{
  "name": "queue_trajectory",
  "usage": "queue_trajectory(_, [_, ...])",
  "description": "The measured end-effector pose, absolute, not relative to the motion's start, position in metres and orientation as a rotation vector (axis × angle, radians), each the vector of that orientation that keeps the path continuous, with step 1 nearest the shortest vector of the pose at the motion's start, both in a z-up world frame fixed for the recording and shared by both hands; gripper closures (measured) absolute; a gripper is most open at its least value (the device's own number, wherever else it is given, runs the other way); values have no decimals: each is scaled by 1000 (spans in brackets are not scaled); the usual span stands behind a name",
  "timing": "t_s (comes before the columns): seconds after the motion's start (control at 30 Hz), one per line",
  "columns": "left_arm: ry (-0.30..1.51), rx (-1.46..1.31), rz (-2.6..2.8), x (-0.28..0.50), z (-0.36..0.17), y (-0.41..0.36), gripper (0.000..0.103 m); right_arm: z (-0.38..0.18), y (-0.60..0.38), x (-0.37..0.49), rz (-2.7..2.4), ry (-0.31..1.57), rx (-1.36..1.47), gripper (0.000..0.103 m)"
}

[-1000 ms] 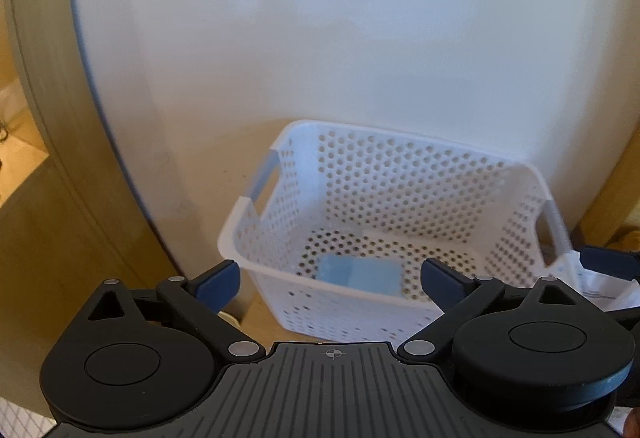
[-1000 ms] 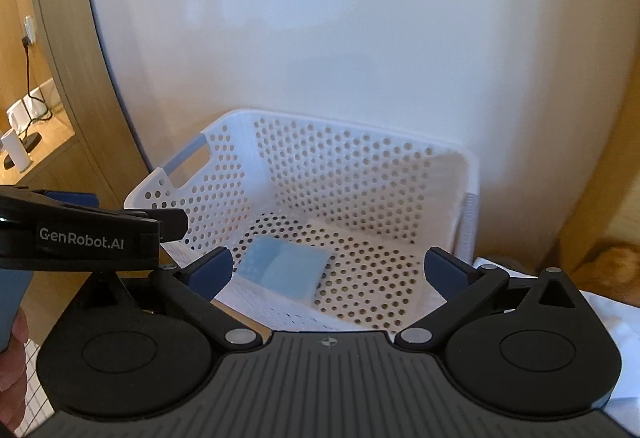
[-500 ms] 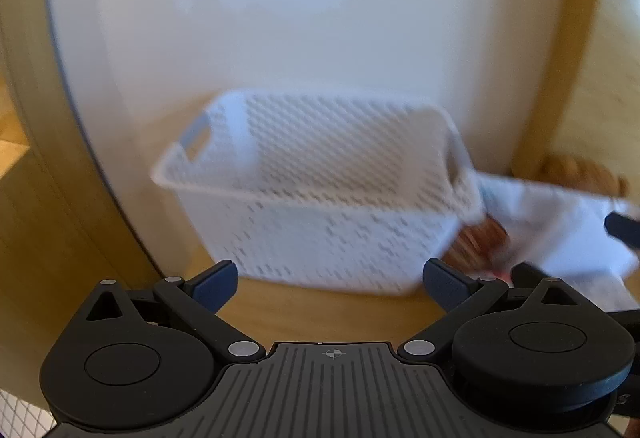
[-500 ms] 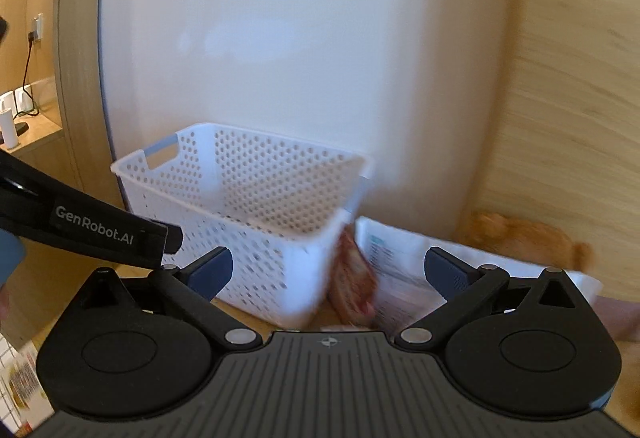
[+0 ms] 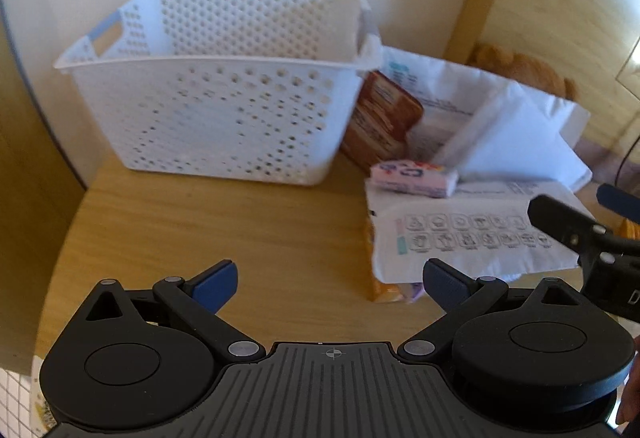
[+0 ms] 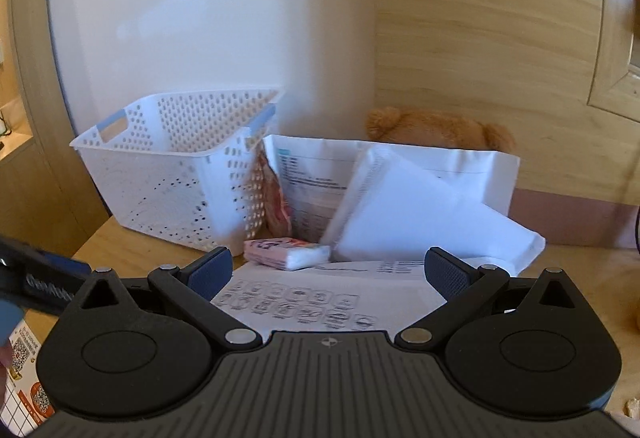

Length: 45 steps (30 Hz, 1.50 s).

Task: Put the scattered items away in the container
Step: 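Withdraw the right tool and move it toward the pink floral tissue pack, then close the right tool on the pink floral tissue pack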

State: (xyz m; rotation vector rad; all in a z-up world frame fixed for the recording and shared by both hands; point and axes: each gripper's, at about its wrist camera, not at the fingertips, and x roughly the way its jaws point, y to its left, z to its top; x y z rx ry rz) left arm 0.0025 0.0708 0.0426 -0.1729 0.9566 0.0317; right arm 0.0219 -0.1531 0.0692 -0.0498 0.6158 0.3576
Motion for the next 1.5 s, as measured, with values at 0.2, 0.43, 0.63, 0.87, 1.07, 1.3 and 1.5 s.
queue_trajectory(0.2, [946, -194, 45, 17, 45, 68, 0, 65, -166, 24, 318, 613, -52, 0])
queue_trajectory(0.43, [953, -233, 30, 63, 42, 59, 0, 60, -160, 36, 360, 640, -82, 0])
queue_trajectory(0.63, [1014, -284, -21, 103, 25, 51, 0, 46, -134, 43, 461, 671, -172, 2])
queue_trajectory(0.87, [1086, -258, -62, 135, 5, 42, 0, 28, -114, 69, 514, 731, -167, 5])
queue_trajectory(1.07, [1107, -262, -91, 144, -2, 40, 0, 17, -107, 89, 538, 769, -145, 7])
queue_trajectory(1.3, [1101, -224, -141, 146, -2, 40, 0, 5, -106, 105, 550, 807, -94, 17])
queue_trajectory(1.5, [1106, -249, -171, 145, -2, 45, 0, 2, -104, 109, 574, 819, -77, 23])
